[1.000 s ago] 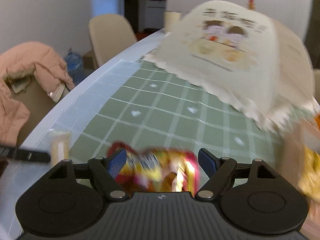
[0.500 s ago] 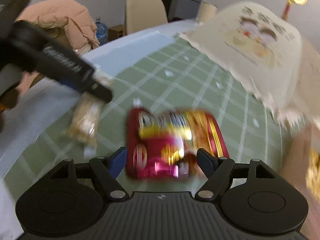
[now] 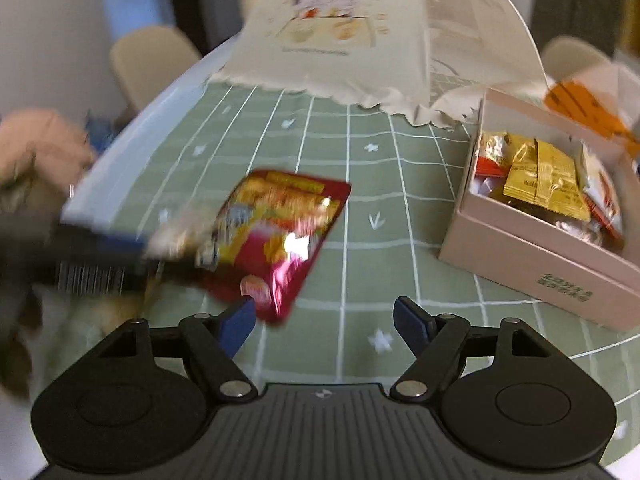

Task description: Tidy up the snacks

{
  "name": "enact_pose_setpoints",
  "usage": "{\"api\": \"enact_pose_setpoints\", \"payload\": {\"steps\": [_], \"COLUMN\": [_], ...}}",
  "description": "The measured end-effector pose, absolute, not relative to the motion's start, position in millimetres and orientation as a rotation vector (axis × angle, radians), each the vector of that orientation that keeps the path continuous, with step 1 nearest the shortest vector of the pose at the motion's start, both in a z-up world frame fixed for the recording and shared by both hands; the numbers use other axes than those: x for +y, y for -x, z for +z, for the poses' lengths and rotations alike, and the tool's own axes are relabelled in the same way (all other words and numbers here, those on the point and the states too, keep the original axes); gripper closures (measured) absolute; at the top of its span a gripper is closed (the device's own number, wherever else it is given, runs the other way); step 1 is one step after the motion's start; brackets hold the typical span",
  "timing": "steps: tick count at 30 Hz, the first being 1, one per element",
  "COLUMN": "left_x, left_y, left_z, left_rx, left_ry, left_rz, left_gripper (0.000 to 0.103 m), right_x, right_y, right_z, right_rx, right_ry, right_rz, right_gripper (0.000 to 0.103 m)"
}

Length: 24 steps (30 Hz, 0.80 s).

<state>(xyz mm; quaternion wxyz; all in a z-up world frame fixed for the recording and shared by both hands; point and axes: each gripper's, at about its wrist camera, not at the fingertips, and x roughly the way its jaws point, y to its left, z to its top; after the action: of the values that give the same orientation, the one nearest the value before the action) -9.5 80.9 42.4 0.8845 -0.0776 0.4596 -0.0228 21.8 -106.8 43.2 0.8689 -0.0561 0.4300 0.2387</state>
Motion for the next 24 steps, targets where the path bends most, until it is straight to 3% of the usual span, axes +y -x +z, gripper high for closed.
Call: {"api": "enact_pose_setpoints", "payload": {"steps": [6, 8, 10, 13, 17, 20, 21, 24], "left_x": [113.9, 121.7, 124.7, 125.3, 126.6, 125.3, 123.6, 113.3], "left_y": [30.7, 35.7, 39.0, 41.5, 43.1, 44.2, 44.1, 43.5], "left_z": [44.1, 45.0, 45.7, 46.1, 45.5, 45.9, 46.3, 46.5], "left_rx": [0.957, 0.955, 0.953, 0.95, 0.949, 0.954, 0.957, 0.971], "left_ry": [0.222, 0.244, 0.259, 0.275, 0.291, 0.288, 0.292, 0.312], "left_rz": [0.067, 0.084, 0.084, 0.082, 0.074, 0.062, 0.052, -0.011], "left_gripper": [0.066, 0.067, 0.067, 0.067, 0.067, 0.067, 0.067, 0.067], "right_x": [-73.3, -50.4, -28.6, -2.7, -8.2, -28.2, -33.7, -60.0], "right_y": [-61.9, -63.2, -63.7, -59.0, -57.4, -46.6, -41.4, -19.0], "right_z": [29.3, 28.4, 26.4, 18.8, 20.3, 26.0, 27.6, 34.0], "right_rx": [1.038, 1.024, 1.001, 0.945, 0.926, 0.937, 0.927, 0.906], "right_ry": [-0.068, -0.008, 0.068, 0.22, 0.221, 0.223, 0.234, 0.262], "right_rz": [0.512, 0.493, 0.473, 0.439, 0.48, 0.52, 0.528, 0.537], "right_gripper": [0.022, 0.018, 0.009, 0.004, 0.009, 0.016, 0.024, 0.028]}}
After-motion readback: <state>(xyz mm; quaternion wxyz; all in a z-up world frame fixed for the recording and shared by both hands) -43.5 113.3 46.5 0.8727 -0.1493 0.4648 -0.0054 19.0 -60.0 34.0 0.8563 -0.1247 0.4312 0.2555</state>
